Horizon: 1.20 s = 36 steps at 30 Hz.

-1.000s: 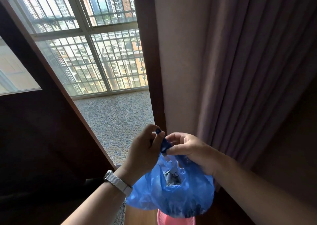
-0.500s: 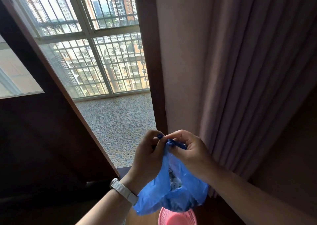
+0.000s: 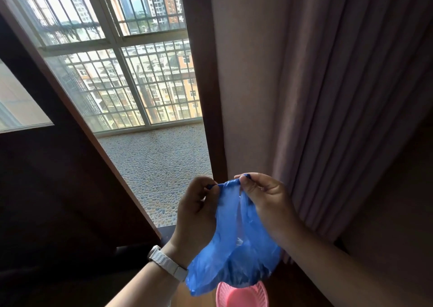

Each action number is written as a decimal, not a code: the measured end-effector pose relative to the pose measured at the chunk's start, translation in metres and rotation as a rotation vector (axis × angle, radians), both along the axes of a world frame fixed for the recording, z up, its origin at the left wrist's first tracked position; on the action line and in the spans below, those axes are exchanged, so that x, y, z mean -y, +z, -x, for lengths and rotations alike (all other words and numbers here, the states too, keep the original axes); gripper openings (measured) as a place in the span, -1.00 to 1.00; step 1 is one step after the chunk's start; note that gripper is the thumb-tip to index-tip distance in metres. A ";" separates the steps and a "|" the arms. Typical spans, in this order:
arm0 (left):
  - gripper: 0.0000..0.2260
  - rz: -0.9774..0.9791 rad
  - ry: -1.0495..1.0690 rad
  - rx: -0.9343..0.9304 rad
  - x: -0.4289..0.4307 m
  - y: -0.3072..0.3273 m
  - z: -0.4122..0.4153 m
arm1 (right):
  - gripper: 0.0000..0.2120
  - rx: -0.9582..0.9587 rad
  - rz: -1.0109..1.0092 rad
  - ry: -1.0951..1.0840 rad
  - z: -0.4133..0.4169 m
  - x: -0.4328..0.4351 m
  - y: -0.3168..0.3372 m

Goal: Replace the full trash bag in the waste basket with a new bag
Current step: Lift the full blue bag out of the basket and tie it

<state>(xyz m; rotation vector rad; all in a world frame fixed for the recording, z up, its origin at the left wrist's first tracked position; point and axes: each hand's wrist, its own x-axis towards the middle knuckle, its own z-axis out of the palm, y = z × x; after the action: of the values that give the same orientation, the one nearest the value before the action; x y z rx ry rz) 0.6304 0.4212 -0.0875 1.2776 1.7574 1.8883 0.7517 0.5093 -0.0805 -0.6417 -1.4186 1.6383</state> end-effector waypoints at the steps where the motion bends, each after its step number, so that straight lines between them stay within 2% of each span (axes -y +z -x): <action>1: -0.96 -0.001 0.014 -0.015 0.001 -0.001 0.001 | -0.89 0.017 -0.017 -0.033 0.000 -0.002 0.000; 5: -0.95 0.040 0.060 0.023 0.006 -0.007 0.016 | -0.83 0.151 -0.151 -0.181 -0.002 -0.018 -0.008; 10: -0.68 0.134 0.158 0.016 0.023 -0.025 0.052 | -0.78 0.183 -0.145 -0.313 -0.012 -0.047 -0.027; 17: -0.61 0.229 0.250 0.088 0.038 -0.043 0.080 | -0.74 0.292 -0.160 -0.417 -0.032 -0.076 -0.052; 21: -0.76 0.193 0.252 0.138 0.032 -0.033 0.076 | -0.79 0.326 -0.241 -0.308 -0.034 -0.072 -0.050; 26: -0.84 0.197 0.122 0.013 0.015 -0.010 0.056 | -0.86 0.317 -0.371 -0.029 -0.017 -0.057 -0.023; 33: -0.86 0.173 0.021 -0.016 -0.010 0.015 0.018 | -0.91 0.261 -0.369 0.213 0.007 -0.043 0.001; 36: -0.96 0.145 -0.012 0.006 -0.010 0.016 0.008 | -0.91 0.201 -0.348 0.281 0.010 -0.040 0.010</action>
<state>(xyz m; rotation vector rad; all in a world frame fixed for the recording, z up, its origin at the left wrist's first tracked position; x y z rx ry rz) 0.6226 0.4312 -0.0716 1.2255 1.8419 1.7213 0.7418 0.5492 -0.0705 -0.4274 -1.9591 1.5104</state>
